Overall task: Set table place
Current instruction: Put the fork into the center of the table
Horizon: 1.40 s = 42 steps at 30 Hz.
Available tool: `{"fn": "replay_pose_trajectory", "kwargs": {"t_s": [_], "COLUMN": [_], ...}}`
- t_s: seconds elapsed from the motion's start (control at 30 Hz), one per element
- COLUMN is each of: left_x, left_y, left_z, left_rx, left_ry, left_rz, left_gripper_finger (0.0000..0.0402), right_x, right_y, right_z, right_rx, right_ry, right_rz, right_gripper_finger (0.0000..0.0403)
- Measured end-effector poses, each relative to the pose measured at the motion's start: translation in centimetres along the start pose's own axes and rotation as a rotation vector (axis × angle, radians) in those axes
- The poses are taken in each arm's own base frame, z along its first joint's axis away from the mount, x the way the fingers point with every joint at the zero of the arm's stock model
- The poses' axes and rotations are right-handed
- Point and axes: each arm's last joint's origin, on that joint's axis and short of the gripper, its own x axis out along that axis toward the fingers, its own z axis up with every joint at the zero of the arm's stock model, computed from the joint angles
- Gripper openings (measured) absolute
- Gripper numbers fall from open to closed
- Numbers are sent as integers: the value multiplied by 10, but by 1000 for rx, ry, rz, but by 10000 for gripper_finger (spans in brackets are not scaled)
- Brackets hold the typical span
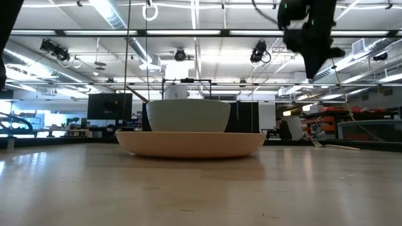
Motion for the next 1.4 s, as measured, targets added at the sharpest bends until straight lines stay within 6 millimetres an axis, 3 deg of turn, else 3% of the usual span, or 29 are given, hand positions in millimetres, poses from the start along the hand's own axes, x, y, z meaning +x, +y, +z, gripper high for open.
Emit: {"fn": "replay_pose_trajectory", "kwargs": {"t_s": [0.27,0.57,0.8,1.0,1.27,1.4], "left_x": [-16,-16,-16,-16,-16,-16], "left_y": [4,3,3,2,2,2], "left_z": [-4,-3,-2,-1,-1,-1], "left_rx": [-25,-28,-31,-28,-24,-10], "left_ry": [-45,-53,-64,-69,-71,-71], "left_rz": [-12,-18,-25,-29,-30,-29], "left_gripper_finger": [17,13,9,14,9,7], "right_x": [58,92,118,138,143,131], "right_y": [-51,-86,-89,-94,-96,-94], "right_z": [7,29,47,59,64,60], "right_rx": [268,336,399,457,519,533], "right_ry": [71,92,107,159,154,144], "right_rz": [-69,-111,-167,-205,-251,-227], "right_gripper_finger": [9,63,120,134,135,135]}}
